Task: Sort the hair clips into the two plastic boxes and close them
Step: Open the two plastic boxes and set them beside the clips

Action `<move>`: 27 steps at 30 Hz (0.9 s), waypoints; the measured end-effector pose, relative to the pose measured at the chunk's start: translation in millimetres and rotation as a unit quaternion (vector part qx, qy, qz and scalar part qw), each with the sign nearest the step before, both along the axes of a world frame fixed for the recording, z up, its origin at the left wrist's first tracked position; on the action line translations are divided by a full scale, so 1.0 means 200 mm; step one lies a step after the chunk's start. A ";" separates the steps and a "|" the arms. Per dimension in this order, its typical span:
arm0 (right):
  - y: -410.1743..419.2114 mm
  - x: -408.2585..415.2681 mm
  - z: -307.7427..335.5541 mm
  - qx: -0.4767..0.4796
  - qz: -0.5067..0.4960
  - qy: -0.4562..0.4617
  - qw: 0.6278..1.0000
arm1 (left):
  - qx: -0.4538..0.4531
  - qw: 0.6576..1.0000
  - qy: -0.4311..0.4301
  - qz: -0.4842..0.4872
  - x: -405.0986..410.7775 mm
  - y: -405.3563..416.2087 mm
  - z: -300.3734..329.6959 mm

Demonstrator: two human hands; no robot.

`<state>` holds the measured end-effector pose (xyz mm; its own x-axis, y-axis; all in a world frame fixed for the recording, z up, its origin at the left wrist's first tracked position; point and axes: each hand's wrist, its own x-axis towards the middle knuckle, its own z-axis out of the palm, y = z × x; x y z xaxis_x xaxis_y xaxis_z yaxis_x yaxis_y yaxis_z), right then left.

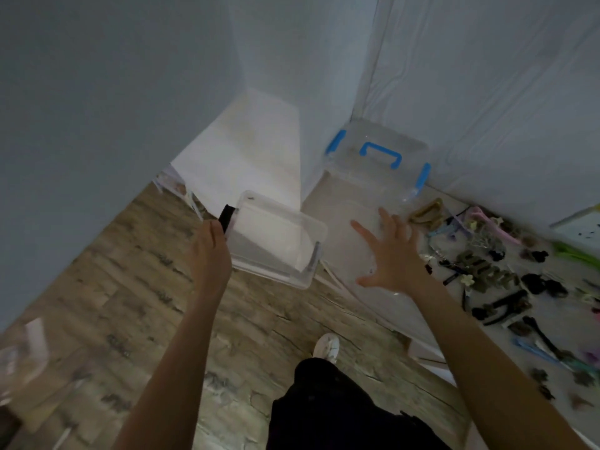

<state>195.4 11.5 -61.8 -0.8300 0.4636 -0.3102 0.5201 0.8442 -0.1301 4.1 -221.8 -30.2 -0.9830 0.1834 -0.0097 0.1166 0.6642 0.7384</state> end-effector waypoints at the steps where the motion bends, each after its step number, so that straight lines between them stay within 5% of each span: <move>1: -0.01 -0.04 -0.02 -0.002 0.005 -0.010 1.000 | 0.002 1.000 0.013 0.000 0.00 -0.01 0.01; 10: -0.03 -0.24 -0.20 -0.015 0.008 -0.051 0.999 | -0.033 0.970 0.214 -0.109 0.06 0.00 0.11; 19: -0.06 -0.21 -0.10 0.016 0.069 0.040 0.997 | 0.090 0.992 0.085 -0.008 0.09 0.06 0.21; 27: -0.03 -0.24 -0.30 -0.139 0.027 0.030 0.989 | 0.087 0.996 -0.029 -0.001 0.03 0.14 0.11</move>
<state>147.1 6.4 -122.6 -0.8717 0.3219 -0.3696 0.4600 0.7975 -0.3903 10.9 -193.5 -9.1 -0.9812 0.1901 -0.0344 0.0722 0.5261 0.8474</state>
